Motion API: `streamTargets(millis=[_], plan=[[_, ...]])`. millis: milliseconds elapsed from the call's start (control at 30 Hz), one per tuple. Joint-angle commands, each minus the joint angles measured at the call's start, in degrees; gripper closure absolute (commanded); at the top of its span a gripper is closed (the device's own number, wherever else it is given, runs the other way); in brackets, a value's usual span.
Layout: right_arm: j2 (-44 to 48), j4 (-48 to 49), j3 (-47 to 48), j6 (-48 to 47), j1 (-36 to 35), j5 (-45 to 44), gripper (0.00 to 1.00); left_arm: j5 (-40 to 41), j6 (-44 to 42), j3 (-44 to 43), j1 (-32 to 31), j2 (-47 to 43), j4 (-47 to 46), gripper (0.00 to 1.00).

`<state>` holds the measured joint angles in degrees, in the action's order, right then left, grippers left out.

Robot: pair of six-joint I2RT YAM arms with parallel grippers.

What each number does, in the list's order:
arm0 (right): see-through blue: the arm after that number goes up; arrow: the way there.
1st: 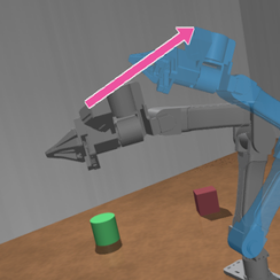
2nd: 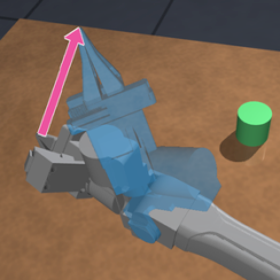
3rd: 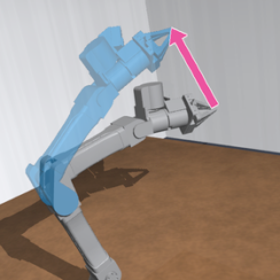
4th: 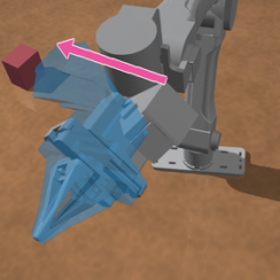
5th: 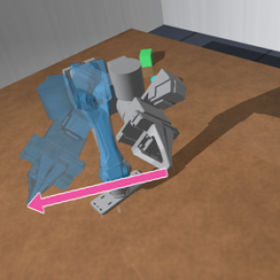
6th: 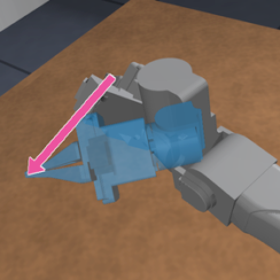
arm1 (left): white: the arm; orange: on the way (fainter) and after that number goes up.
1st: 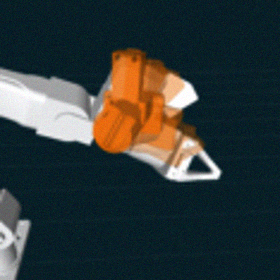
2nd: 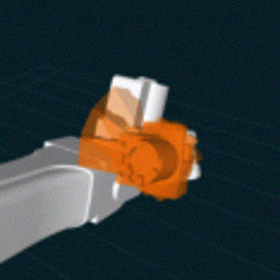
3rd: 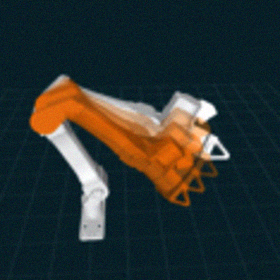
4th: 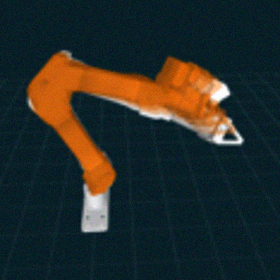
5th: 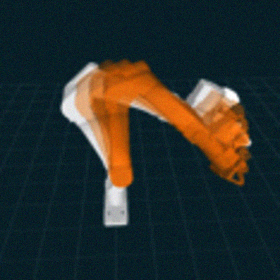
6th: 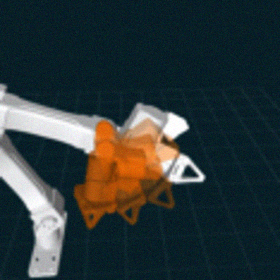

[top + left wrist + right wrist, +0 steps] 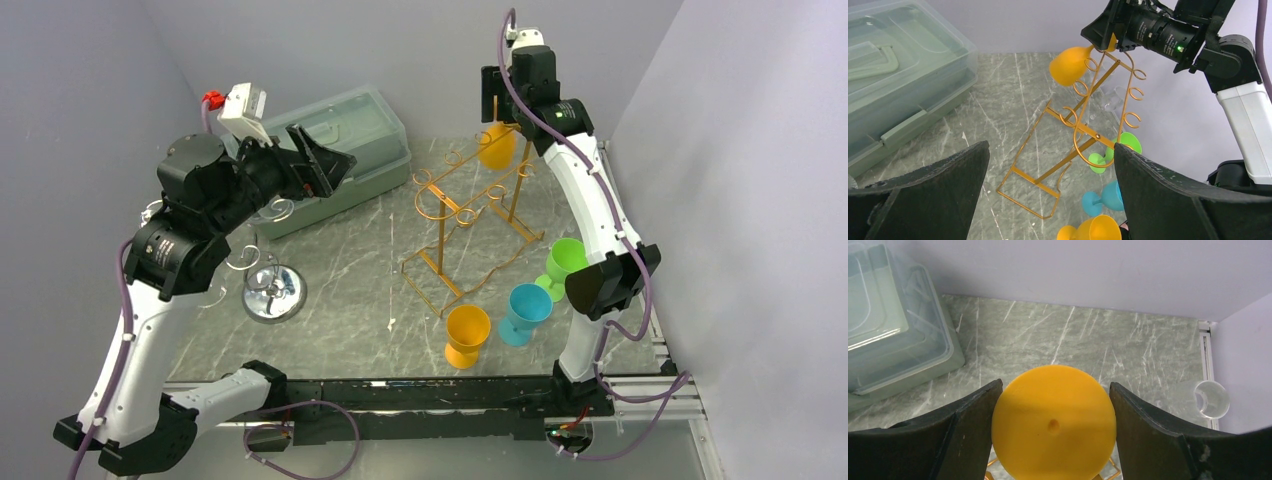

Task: Take the wine glass off the wine glass rack

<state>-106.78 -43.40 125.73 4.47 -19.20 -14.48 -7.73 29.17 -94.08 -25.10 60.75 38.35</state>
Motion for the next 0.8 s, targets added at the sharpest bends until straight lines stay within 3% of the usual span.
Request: streamTargets(millis=[0,767], plan=[[0.62,3.7,3.67,-0.58,0.13,-0.99,0.44,-0.94,-0.6,-1.62,-0.03,0.16,-2.62,0.01],[5.86,16.73,-0.95,5.5,0.13,7.33,0.46,-1.63,0.45,-1.89,-0.02,2.13,-5.92,0.04]])
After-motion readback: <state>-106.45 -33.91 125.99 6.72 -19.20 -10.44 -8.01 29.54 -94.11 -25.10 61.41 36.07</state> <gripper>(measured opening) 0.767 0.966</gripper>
